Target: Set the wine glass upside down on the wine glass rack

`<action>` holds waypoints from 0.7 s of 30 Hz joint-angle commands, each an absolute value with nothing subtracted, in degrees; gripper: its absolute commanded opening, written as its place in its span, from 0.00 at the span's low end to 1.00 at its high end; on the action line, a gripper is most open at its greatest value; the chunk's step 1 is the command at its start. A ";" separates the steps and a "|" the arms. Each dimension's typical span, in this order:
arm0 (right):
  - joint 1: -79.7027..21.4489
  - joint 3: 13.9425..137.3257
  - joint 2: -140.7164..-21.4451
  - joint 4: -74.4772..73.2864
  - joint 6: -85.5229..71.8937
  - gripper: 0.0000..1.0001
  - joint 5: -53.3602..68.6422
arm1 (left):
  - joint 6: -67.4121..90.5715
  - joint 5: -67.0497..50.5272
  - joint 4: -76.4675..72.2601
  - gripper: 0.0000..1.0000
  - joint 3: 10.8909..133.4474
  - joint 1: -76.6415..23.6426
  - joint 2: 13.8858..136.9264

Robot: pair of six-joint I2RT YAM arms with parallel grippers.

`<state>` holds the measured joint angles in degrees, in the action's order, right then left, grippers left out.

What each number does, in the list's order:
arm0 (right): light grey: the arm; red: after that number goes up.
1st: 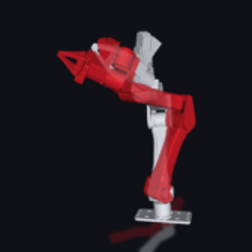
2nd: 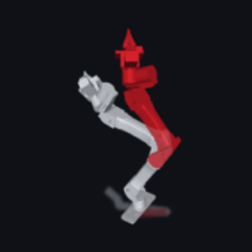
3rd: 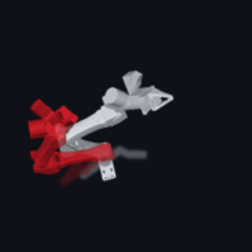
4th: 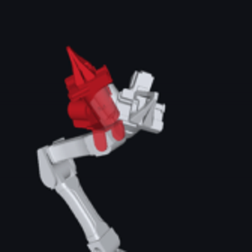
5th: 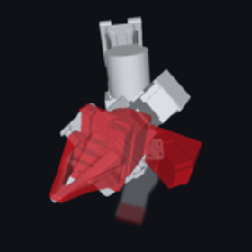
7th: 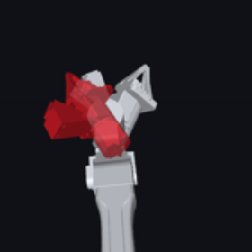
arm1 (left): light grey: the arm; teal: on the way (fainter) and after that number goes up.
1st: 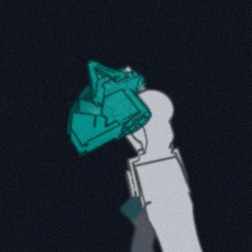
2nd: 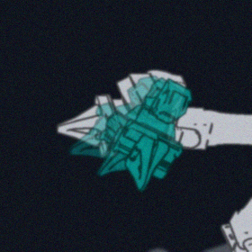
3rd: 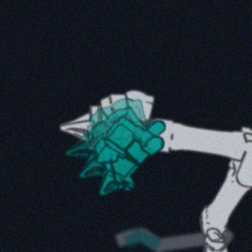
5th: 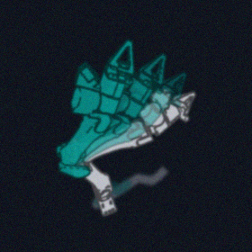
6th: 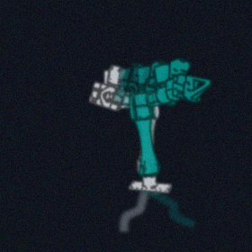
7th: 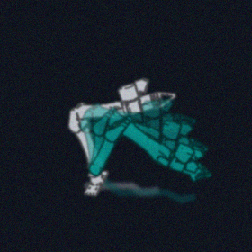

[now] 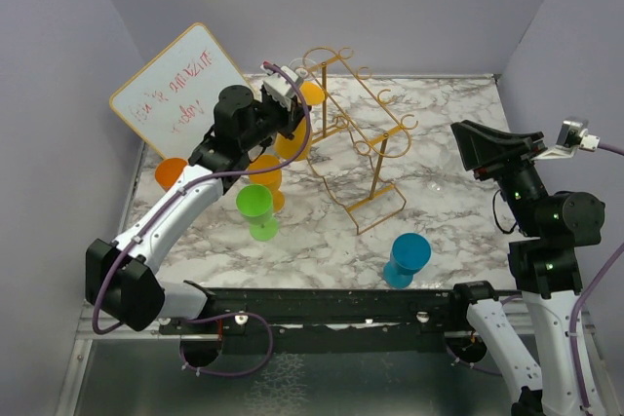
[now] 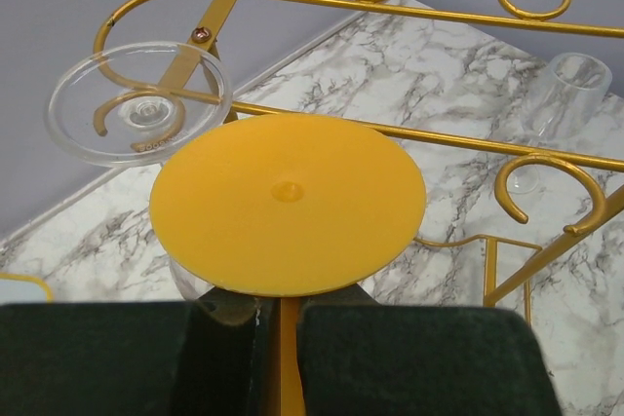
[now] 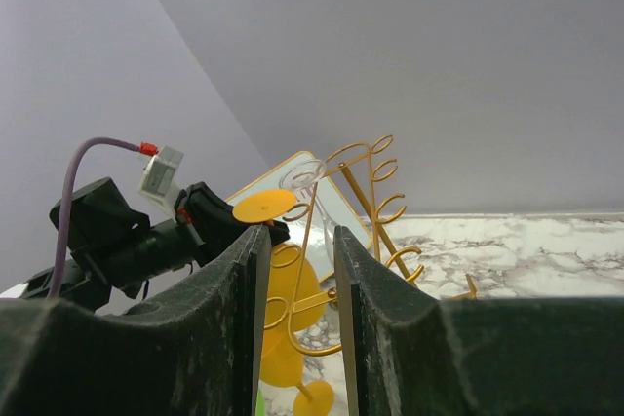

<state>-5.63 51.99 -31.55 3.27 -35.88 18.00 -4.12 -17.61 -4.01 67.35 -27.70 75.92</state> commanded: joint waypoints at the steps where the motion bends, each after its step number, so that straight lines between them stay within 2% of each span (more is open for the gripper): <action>1: -5.72 51.47 -31.14 1.76 -35.60 0.37 16.68 | -3.67 -19.45 -7.81 0.00 68.61 -27.49 76.79; 21: -5.76 51.50 -30.86 1.45 -35.43 0.36 16.22 | -0.25 -23.19 -11.86 0.00 67.52 -27.51 80.26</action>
